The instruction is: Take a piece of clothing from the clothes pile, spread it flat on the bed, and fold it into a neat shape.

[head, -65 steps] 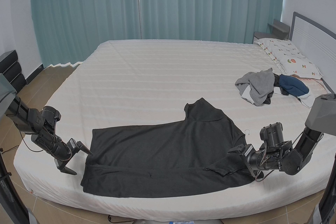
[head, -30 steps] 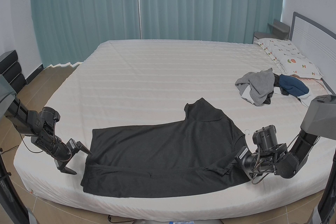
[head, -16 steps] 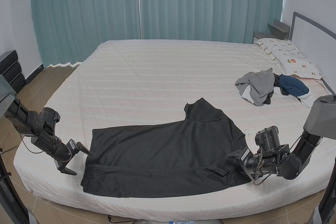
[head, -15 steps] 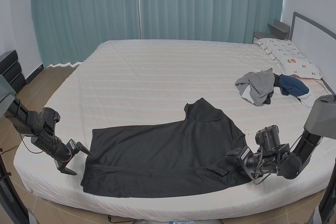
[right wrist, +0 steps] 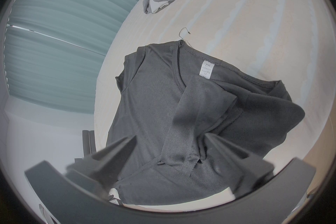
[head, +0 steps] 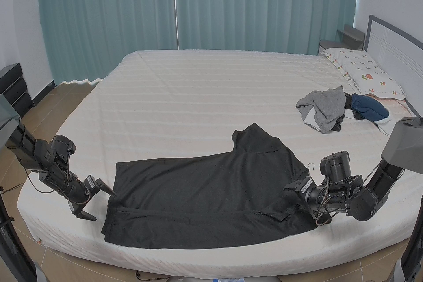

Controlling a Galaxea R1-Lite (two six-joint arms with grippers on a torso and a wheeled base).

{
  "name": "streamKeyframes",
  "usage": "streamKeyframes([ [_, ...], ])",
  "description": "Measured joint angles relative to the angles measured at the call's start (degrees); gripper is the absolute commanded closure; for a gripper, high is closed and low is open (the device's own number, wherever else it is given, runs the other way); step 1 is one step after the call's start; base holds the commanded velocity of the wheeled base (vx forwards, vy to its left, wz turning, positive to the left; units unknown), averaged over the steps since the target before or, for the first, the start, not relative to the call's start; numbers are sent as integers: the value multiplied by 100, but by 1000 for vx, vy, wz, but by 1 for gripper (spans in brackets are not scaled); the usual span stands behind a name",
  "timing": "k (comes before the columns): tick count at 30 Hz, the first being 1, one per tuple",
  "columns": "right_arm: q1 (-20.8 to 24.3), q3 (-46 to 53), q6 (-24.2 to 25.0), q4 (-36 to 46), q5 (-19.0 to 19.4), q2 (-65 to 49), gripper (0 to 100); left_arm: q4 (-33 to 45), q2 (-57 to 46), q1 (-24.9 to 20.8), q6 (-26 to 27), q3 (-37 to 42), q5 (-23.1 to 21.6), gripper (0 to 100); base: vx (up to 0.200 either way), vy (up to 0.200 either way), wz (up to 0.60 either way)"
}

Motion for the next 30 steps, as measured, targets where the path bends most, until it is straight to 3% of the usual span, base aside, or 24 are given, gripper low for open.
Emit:
streamKeyframes([
  [20, -15, 196, -38, 30, -4, 1, 100, -1, 0, 0, 2, -2, 2, 0, 0, 0, 0],
  [21, -12, 215, -39, 13, 0, 15, 0, 0, 0, 0, 2, -2, 0, 0, 0, 0, 0],
  [30, 0, 162, 5, -216, 22, 244, 0, -1, 0, 0, 2, 1, 0, 0, 0, 0, 0],
])
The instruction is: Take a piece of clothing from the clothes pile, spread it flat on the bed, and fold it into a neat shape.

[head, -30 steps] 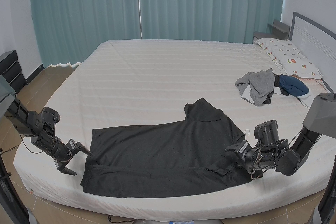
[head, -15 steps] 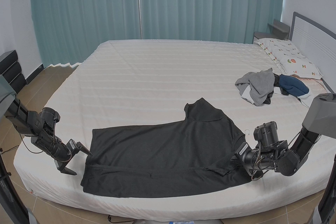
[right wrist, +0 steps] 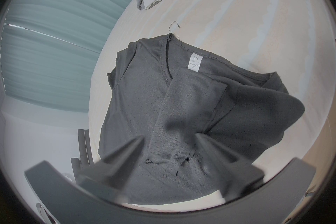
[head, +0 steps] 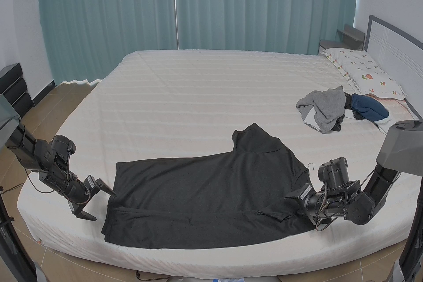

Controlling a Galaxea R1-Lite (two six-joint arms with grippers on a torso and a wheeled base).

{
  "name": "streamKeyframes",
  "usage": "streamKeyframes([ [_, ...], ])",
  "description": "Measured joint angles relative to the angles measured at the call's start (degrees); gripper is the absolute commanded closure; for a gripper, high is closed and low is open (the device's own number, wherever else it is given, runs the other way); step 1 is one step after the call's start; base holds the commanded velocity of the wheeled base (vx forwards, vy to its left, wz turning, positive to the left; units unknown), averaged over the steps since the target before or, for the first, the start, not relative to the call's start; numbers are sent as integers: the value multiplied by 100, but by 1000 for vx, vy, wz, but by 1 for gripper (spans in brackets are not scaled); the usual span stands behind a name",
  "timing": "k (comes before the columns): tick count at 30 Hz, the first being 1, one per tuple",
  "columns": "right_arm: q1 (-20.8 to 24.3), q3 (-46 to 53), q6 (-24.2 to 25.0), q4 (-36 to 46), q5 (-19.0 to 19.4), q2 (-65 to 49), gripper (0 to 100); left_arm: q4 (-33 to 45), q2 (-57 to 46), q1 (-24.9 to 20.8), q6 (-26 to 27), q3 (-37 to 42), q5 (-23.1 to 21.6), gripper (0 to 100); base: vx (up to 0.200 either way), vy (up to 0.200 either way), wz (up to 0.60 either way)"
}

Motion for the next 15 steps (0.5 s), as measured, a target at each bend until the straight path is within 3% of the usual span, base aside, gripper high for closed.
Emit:
streamKeyframes([
  [15, -9, 194, 17, -424, 0, 162, 0, -5, 0, 0, 0, 0, 2, 0, 0, 0, 0],
])
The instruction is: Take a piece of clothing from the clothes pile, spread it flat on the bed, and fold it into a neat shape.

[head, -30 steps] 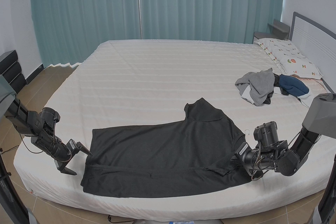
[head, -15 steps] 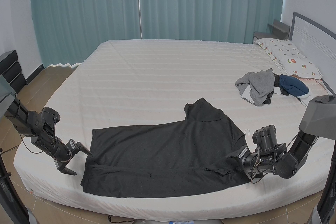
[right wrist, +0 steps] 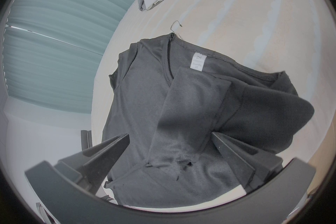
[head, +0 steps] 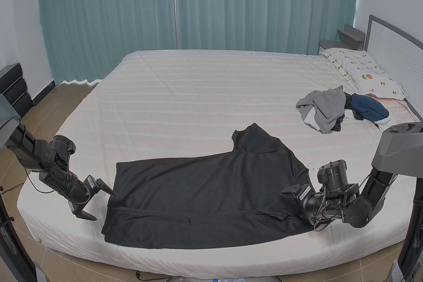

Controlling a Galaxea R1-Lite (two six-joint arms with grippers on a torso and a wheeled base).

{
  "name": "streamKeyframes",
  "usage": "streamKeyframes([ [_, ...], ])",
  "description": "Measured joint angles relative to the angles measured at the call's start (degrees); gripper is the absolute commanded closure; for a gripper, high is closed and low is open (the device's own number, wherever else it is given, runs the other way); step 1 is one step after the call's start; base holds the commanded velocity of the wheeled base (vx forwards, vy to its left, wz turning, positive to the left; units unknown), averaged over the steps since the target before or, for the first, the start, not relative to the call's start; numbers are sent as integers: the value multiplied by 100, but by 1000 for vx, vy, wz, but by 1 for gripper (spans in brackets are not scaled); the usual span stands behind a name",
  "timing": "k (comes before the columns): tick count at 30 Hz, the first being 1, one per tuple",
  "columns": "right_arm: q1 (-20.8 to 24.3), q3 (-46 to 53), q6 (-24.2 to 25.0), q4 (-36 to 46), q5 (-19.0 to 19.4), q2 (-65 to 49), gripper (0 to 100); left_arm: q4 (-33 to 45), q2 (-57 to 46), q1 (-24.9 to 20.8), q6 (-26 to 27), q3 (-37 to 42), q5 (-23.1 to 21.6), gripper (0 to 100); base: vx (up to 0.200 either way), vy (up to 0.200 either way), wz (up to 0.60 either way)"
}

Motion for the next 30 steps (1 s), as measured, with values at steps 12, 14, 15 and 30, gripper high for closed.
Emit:
streamKeyframes([
  [12, -6, 40, 38, -4, -4, -6, 0, 0, 0, 0, 0, 0, 0, 0, 0, 0, 0],
  [14, -9, -9, 79, -6, -13, 28, 0, 0, 0, 0, 0, 0, -2, 0, 0, 0, 0],
  [15, -9, -44, 112, -4, -26, 60, 100, 0, 0, 0, 0, 0, 0, 0, 0, 0, 0],
  [30, -61, -69, 184, 0, -72, 35, 100, 0, 0, 0, 0, 0, 0, 0, 0, 0, 0],
])
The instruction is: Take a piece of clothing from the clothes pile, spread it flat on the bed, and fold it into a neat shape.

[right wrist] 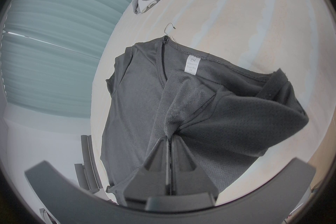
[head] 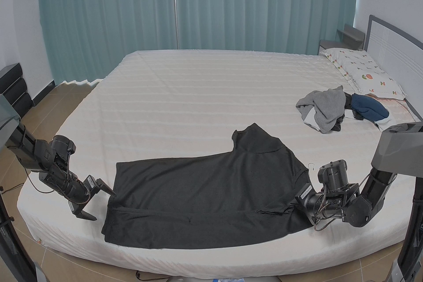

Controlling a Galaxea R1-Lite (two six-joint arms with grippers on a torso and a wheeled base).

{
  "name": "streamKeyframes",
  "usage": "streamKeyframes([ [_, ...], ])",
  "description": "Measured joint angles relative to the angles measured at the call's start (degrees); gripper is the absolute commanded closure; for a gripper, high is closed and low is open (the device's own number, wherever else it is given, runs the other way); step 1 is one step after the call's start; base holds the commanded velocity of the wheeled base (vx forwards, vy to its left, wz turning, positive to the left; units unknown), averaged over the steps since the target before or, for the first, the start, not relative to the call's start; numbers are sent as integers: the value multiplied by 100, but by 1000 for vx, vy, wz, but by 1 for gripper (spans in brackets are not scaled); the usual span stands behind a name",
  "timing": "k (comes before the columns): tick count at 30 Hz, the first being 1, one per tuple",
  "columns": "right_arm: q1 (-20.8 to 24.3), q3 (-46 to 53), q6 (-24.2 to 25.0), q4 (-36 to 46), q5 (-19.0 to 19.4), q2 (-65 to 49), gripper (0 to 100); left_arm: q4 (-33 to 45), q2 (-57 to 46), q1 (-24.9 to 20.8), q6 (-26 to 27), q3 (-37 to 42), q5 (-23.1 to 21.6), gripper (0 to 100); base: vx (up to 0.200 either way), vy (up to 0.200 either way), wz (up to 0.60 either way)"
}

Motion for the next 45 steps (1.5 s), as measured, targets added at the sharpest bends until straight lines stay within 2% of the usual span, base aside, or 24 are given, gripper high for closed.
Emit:
streamKeyframes([
  [11, 2, 271, -50, 46, 50, -243, 100, 0, 0, 0, 0, 0, 0, 0, 0, 0, 0],
  [12, 9, 295, -55, 51, 55, -256, 0, 2, 0, 0, 0, 0, -2, 0, 0, 0, 0],
  [20, 28, 408, -182, 55, 61, -330, 0, 0, -2, 0, 0, 5, 0, 0, 0, 0, 0],
  [25, -133, 413, -382, 29, 138, -499, 0, -11, -9, 0, -2, 22, 0, 0, 0, 0, 0],
  [34, -885, 332, -1169, 29, 784, -694, 0, -16, -11, 0, 0, 35, 0, 0, 0, 0, 0],
  [39, -1193, 207, -1252, 11, 1037, -597, 0, -20, -11, 0, 0, 35, -2, 0, 0, 0, 0],
  [45, -1243, 129, -1254, 5, 1150, -479, 0, -17, -11, 0, 0, 35, -2, 0, 0, 0, 0],
])
